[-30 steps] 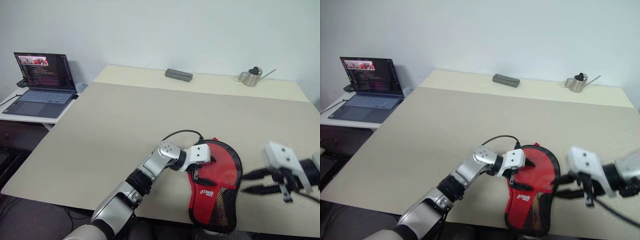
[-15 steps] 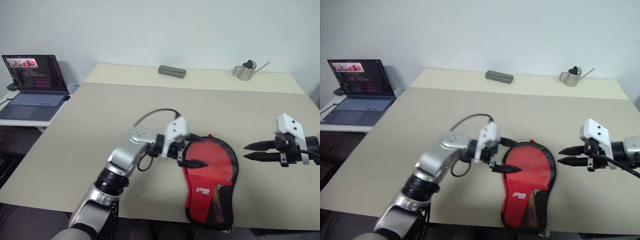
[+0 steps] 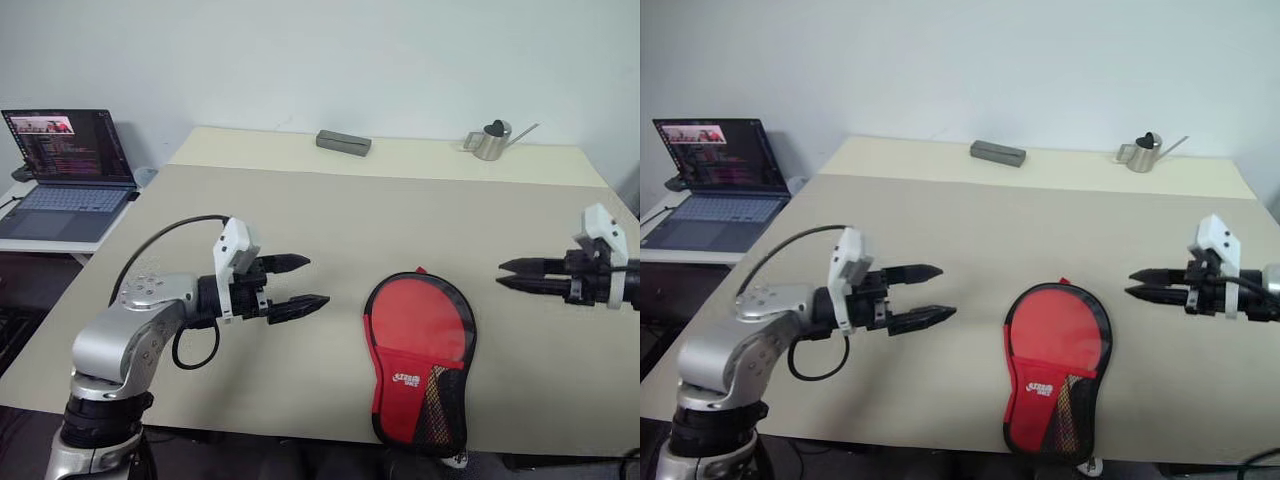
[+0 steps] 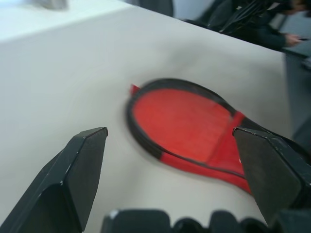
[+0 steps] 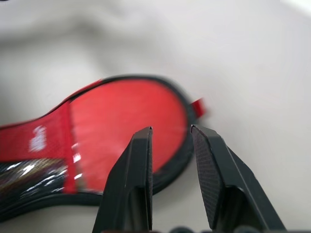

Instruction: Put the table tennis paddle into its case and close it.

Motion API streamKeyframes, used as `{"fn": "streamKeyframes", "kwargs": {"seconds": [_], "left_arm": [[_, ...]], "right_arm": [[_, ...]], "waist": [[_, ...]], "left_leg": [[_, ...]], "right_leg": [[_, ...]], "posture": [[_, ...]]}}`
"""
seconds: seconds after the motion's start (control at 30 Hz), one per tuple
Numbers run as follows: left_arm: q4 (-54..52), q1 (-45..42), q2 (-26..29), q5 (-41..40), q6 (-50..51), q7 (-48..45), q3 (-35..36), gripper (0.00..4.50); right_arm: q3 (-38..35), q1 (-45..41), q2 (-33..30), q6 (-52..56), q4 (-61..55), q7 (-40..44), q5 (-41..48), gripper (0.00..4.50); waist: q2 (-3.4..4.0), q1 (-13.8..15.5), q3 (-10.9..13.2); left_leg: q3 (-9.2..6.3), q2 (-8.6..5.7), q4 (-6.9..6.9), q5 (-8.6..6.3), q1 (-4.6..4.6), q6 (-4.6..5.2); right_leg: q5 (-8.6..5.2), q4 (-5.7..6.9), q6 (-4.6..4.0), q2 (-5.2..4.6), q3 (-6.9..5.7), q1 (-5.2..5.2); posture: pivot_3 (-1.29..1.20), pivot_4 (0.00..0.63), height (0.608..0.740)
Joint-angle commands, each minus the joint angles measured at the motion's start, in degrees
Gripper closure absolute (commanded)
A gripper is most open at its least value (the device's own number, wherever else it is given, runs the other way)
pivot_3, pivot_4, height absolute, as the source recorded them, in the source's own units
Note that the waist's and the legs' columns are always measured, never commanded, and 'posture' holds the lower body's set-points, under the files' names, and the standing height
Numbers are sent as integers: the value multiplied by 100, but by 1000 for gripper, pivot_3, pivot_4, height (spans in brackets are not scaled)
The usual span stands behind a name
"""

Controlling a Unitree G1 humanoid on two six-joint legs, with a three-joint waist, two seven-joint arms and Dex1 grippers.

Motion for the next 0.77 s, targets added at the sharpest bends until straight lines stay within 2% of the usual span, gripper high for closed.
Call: {"fn": "streamKeyframes", "kwargs": {"seconds": [0.03,0.2,0.4,0.6,0.77], "left_arm": [[-279,-11,232,-204,6,262,377,0],[-360,-53,390,-351,-15,434,327,0],[-121,-339,598,-253,-319,113,-218,0],[416,-643,566,-25,-701,-12,-604,0],[523,-655,374,-76,-762,195,-601,0]], "right_arm": [[171,-470,92,-346,624,95,-256,3149],[377,-741,165,-659,1337,296,-562,3149],[309,-743,79,-879,1823,413,-772,3149],[173,-581,-7,-758,1564,374,-724,3149],[227,-505,-48,-581,1322,407,-707,3149]], "waist": [[0,-4,0],[5,1,4],[7,5,5],[14,2,9],[15,-7,10]], "left_leg": [[0,0,-2,0,0,0],[4,0,-6,0,-2,0],[12,-1,-3,0,-1,0],[20,-4,-3,0,0,-1],[18,-2,-3,0,-1,-1]], "right_leg": [[0,0,0,1,0,-1],[0,-3,-2,8,1,-5],[0,-2,-2,1,1,-2],[0,2,-2,8,1,-5],[0,1,-2,8,7,-7]], "posture": [[0,150,740],[0,150,740],[0,150,740],[0,150,740],[0,150,740]]}}
